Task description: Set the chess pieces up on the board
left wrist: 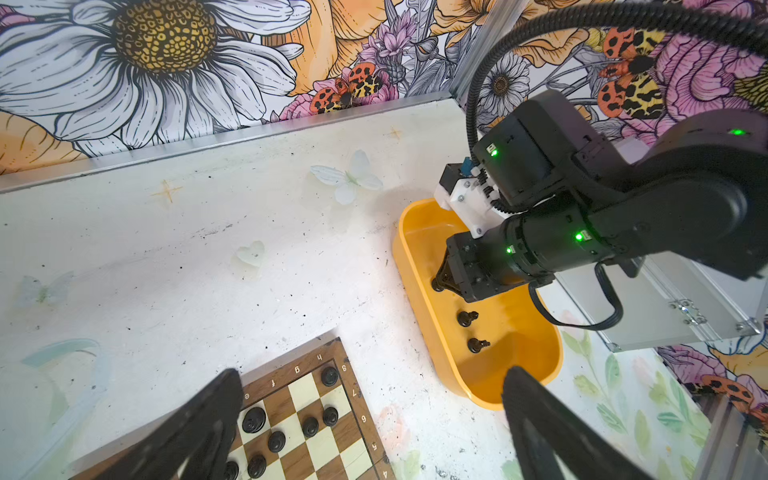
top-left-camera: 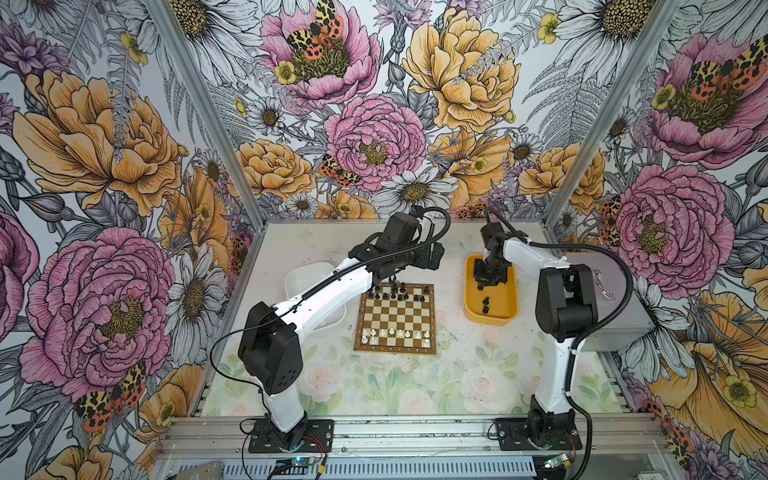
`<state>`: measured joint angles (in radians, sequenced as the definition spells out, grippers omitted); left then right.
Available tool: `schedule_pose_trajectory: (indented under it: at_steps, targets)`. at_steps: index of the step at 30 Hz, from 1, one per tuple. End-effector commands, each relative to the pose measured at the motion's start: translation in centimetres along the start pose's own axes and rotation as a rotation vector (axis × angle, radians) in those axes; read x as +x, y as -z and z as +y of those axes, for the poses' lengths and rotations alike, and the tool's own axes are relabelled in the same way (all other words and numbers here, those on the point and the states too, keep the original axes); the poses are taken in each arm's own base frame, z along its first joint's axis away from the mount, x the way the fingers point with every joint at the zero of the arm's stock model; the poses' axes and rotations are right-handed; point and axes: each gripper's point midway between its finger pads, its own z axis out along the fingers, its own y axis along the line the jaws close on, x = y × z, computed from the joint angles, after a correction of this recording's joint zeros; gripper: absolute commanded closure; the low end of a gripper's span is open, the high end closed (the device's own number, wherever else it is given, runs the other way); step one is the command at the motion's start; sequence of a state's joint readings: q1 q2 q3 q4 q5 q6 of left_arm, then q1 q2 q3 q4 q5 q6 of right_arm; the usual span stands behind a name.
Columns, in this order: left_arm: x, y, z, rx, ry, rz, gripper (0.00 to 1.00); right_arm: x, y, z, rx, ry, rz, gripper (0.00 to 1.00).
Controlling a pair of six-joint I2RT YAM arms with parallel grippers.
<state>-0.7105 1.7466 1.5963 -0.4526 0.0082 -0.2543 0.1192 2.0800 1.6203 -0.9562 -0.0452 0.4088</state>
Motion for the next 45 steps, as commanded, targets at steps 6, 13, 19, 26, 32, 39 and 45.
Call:
schedule_pose_trajectory:
  at_steps: [6, 13, 19, 26, 32, 39, 45]
  targets:
    - [-1.0, 1.4, 0.1, -0.016, -0.017, -0.04, 0.01, -1.0, 1.5, 0.4, 0.007, 0.018, -0.057, 0.82]
    - [-0.9, 1.5, 0.2, -0.022, -0.015, -0.039, 0.01, -1.2, 1.6, 0.4, 0.009, 0.023, -0.061, 0.85]
    - [-0.8, 1.7, 0.2, -0.028, -0.016, -0.041, 0.01, -1.2, 2.3, 0.6, 0.001, 0.029, -0.074, 0.89]
    - [-0.4, 1.9, 0.6, -0.043, -0.016, -0.039, 0.01, -1.0, 3.9, 1.2, 0.015, 0.06, -0.087, 0.91]
    - [-0.1, 2.4, 1.2, -0.065, -0.014, -0.047, 0.01, -1.3, 6.2, 1.8, 0.029, 0.087, -0.11, 0.92]
    - [0.2, 4.2, 3.0, -0.11, -0.006, -0.068, 0.01, -1.4, 9.3, 4.1, 0.025, 0.134, -0.141, 0.92]
    - [1.0, 7.2, 6.0, -0.168, 0.026, -0.096, 0.01, -1.3, 11.8, 8.2, 0.009, 0.207, -0.169, 0.92]
